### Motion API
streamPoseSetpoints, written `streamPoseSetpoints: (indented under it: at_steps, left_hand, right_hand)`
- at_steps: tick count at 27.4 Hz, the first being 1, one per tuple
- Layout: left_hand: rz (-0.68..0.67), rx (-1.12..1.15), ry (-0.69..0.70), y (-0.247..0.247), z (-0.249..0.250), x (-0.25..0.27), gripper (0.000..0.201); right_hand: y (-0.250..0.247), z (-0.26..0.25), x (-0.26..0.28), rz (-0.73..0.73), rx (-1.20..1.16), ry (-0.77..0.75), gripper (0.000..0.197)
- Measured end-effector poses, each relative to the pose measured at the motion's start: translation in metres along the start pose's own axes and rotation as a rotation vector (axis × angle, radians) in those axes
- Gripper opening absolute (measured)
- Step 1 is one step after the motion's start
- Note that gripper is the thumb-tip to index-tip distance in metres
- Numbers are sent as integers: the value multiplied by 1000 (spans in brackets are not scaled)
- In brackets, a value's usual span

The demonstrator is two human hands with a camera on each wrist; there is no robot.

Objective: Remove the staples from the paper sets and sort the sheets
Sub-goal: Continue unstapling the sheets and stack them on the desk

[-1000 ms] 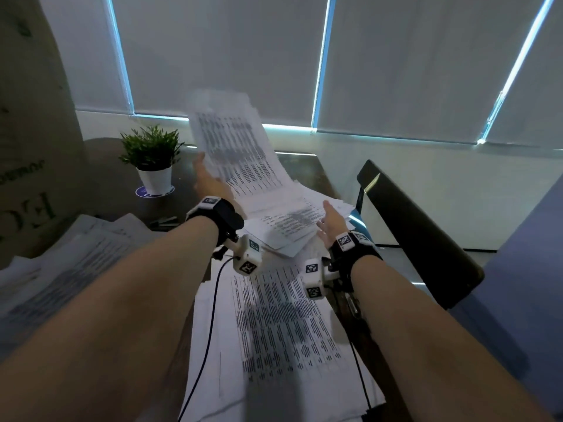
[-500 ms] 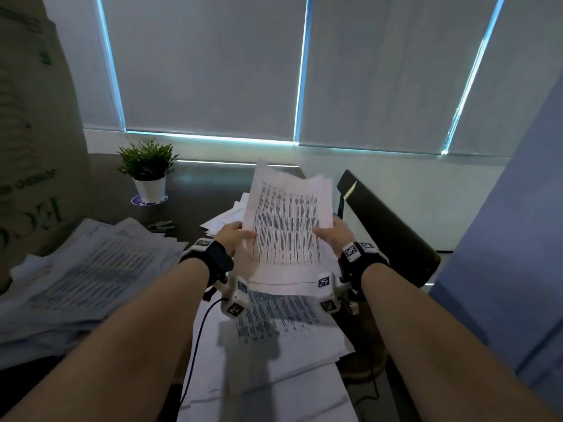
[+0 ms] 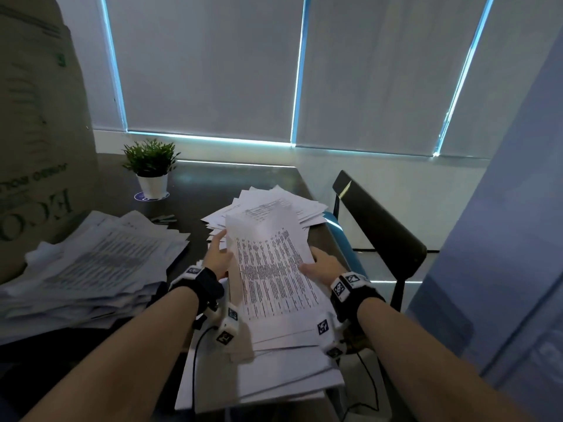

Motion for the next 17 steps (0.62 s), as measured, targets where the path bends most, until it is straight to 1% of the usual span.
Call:
streamPoseSetpoints:
  at_steps: [2,4,7,9,11,14,15,17]
  left_hand:
    - [37,-50,-17,-3,-10,6,58]
    - [3,-71,-15,0,-13,10,53]
    - [-47,-43,-23,3,-23,6,47]
    - [-48,-26,-73,1,-32,2,38]
    - [-68,-7,-144,-2,-43,-3,29]
    - [-104,57,-216,-6,-56,-9,33]
    - [-98,72,-220,-8,-57,-11,39]
    - [-79,93,-205,-10,-56,-14,64]
  right_hand:
    - [-5,0,16,159,-58,-35,42]
    - [-8,-1,23,285,-86,-87,39]
    - [-6,-2,24,319,-130,-136,32]
    - [-8,0,26,357,-166,-159,22]
    - [-10,4,27,361,-185,-179,19]
    - [-6,11,24,301,-222,-164,22]
    - [-4,8,22,279,-210,-165,26]
    - [-7,-5,22,292,-149,-213,31]
Point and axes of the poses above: each hand's wrist, its own x-axis away from the middle knuckle, its own y-axis out of the palm, z = x × y, the point moved 7 cm from there along -x, towards the middle knuckle, and after that the axes turned 12 degrees about -z, right-handed, at the moved point
